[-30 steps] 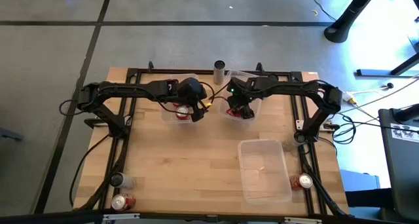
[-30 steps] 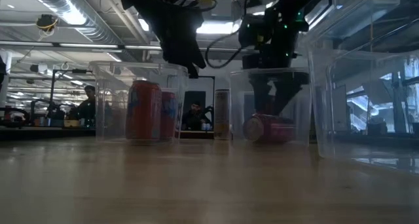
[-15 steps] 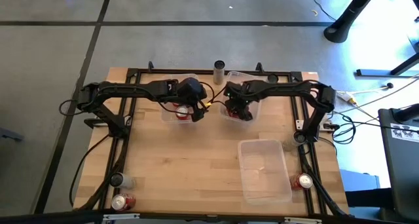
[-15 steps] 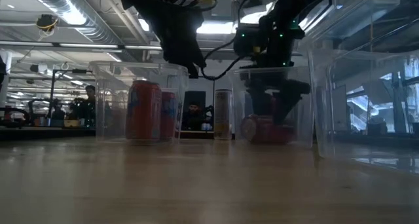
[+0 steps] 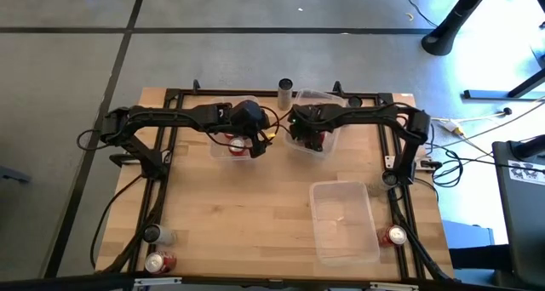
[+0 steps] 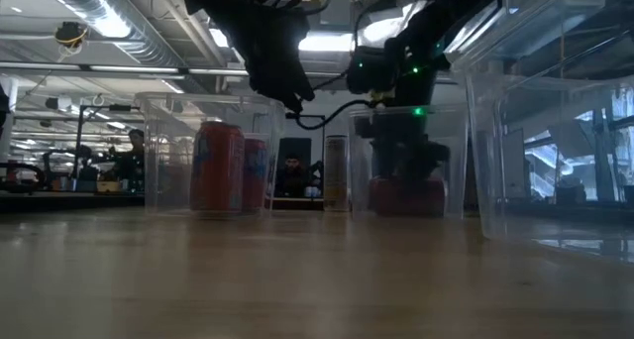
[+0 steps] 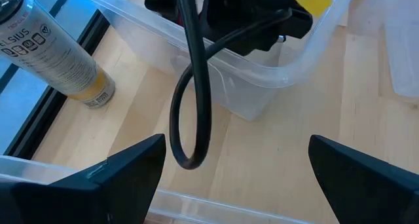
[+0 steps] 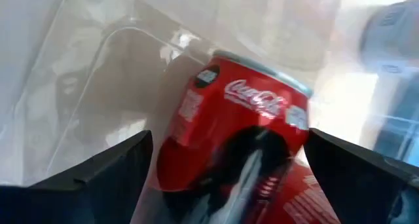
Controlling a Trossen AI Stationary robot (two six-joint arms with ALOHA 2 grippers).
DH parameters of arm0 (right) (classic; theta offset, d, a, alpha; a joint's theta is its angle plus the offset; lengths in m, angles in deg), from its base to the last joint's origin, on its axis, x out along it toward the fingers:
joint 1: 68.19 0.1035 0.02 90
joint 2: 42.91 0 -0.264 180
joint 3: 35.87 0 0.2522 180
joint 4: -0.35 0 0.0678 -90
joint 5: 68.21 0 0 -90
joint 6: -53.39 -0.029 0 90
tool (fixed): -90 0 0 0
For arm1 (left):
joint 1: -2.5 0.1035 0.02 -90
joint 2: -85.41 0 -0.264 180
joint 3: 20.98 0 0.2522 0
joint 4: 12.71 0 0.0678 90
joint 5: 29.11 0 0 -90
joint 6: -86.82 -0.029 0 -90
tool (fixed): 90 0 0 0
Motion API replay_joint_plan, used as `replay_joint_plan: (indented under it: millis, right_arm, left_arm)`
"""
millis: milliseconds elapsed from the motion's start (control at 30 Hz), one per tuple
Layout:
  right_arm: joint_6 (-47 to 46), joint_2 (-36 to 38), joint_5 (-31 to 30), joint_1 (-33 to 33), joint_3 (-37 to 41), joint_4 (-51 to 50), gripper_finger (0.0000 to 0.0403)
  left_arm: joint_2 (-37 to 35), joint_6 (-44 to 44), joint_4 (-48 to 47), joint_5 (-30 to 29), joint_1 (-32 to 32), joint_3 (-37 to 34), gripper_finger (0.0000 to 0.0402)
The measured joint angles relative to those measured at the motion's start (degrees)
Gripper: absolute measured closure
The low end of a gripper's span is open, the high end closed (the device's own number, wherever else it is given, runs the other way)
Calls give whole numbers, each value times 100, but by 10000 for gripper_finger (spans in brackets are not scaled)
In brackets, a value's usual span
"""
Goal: Sort soda cans
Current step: Remove the top red-white soda can from the top right transparent bin
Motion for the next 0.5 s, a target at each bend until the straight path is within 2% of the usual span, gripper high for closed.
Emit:
replay_joint_plan:
  millis: [233, 333, 500]
  right_arm:
    - [-242, -315, -342, 7, -7, -48, 10]
    - [-604, -413, -243, 7, -11, -35, 10]
    - [-684, -416, -7, 4, -11, -39, 19]
  left_arm:
    - [0, 26, -2, 0, 0, 2, 39]
    - [0, 33, -2, 0, 0, 2, 39]
    - [0, 35, 0, 0, 0, 2, 39]
